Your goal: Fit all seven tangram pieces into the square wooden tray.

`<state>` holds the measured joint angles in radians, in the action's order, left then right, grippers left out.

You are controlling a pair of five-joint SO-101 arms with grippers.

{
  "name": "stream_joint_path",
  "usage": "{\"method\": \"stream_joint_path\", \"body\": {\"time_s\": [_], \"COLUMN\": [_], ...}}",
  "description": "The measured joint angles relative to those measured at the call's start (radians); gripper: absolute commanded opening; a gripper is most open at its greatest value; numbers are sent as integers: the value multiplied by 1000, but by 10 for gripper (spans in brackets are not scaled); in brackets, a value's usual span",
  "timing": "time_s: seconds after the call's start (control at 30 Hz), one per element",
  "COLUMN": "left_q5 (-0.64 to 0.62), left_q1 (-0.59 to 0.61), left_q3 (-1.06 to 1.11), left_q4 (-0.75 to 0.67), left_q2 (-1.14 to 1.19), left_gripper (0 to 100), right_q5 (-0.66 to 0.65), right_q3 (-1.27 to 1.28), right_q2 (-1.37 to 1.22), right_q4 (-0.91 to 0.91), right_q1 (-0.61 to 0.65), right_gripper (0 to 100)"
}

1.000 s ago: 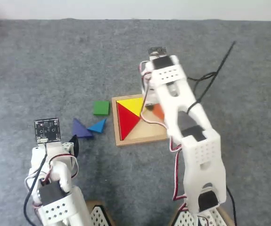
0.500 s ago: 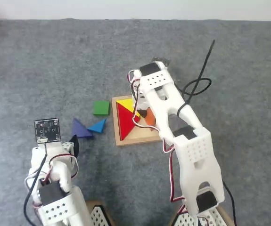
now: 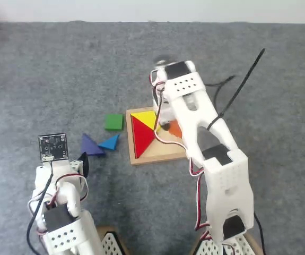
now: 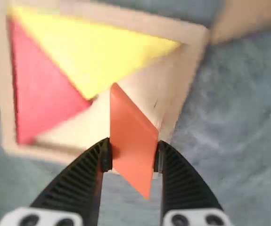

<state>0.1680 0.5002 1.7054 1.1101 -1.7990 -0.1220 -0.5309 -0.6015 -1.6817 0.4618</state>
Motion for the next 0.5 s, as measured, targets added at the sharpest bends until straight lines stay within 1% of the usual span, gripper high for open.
{"method": "stream_joint_path", "body": {"time_s": [0.1,0.2,0.3,0.43,0.5], "left_q5": [0,0,0,0,0], "left_q1": [0,0,0,0,0], "left_q3": [0,0,0,0,0], "left_q4": [0,0,0,0,0], "left_q2": [0,0,0,0,0], "left_gripper": [269,269,269,269,269], "right_q5": [-313,-571,-772,-1016,-1097], "right_q3": [0,0,0,0,0], "right_q2": [0,-12,-21,-23,-23], "right_q4": [-37,-41,-21,18,21], "right_q1": [21,46,61,77,77], "right_gripper": [46,44,42,10,17]}}
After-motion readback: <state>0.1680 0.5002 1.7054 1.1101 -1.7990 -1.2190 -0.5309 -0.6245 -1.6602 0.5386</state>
